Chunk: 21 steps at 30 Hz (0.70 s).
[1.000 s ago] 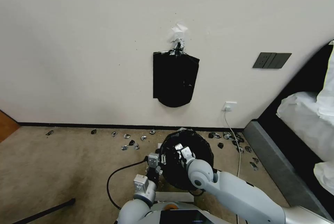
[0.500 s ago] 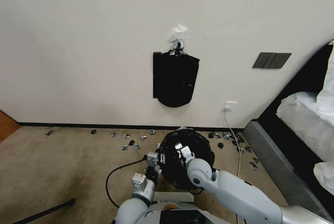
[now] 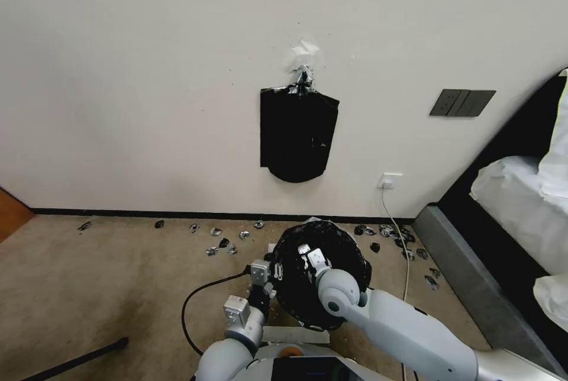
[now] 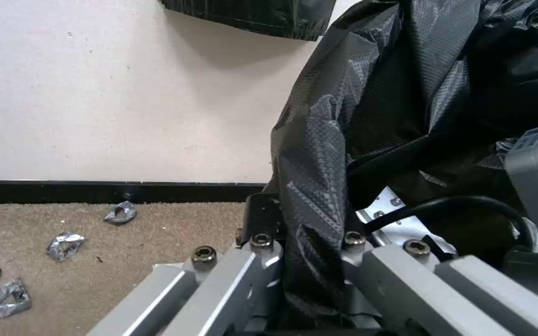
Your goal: Place a trash bag onto the trash bin.
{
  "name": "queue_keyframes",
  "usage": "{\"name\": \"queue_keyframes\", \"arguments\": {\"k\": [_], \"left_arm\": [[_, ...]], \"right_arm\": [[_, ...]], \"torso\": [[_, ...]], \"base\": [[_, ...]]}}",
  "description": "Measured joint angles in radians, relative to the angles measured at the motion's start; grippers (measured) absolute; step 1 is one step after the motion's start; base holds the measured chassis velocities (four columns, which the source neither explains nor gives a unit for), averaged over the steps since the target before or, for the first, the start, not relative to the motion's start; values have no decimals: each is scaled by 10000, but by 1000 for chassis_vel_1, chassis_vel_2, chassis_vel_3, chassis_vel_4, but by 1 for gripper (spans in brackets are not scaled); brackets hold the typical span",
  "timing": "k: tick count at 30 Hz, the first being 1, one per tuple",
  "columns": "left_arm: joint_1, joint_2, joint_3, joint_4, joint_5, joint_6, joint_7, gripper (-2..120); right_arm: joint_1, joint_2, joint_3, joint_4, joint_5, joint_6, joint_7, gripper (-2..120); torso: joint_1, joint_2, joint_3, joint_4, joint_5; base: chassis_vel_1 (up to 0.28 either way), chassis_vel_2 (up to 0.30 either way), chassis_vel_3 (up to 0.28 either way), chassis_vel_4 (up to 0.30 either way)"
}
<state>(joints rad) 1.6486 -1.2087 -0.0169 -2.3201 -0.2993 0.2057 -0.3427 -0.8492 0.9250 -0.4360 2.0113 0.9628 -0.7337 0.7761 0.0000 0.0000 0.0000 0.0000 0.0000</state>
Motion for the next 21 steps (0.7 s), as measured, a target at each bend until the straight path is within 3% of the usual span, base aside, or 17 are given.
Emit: {"name": "queue_keyframes", "arguments": {"k": [7, 15, 18, 20, 21], "left_arm": [[-169, -68, -134, 241, -435, 150, -186, 2], [-441, -184, -206, 743, -933, 397, -552, 2], [-816, -491, -200, 1162, -1844, 1126, -1419, 2], [-883, -541, -193, 1215, -2012, 1232, -1568, 2], [-1110, -685, -138, 1391, -2564, 1596, -2100, 2]], "right_arm": [[-193, -335, 227, 901, 206, 0, -100, 0], [-819, -1203, 1024, 2578, 730, 1, -185, 28], [-1883, -1672, 2281, 3636, 784, 1, -792, 41], [-2038, -1709, 2463, 3743, 774, 1, -897, 44], [-2556, -1809, 3022, 4059, 669, 2, -1228, 51]], "torso": [[0, 0, 0, 0, 1], [0, 0, 0, -1, 1], [0, 1, 0, 0, 4], [0, 1, 0, -2, 2], [0, 1, 0, -2, -2]], "base": [[0, 0, 0, 0], [0, 0, 0, 0], [0, 0, 0, 0], [0, 0, 0, 0], [0, 0, 0, 0]]}}
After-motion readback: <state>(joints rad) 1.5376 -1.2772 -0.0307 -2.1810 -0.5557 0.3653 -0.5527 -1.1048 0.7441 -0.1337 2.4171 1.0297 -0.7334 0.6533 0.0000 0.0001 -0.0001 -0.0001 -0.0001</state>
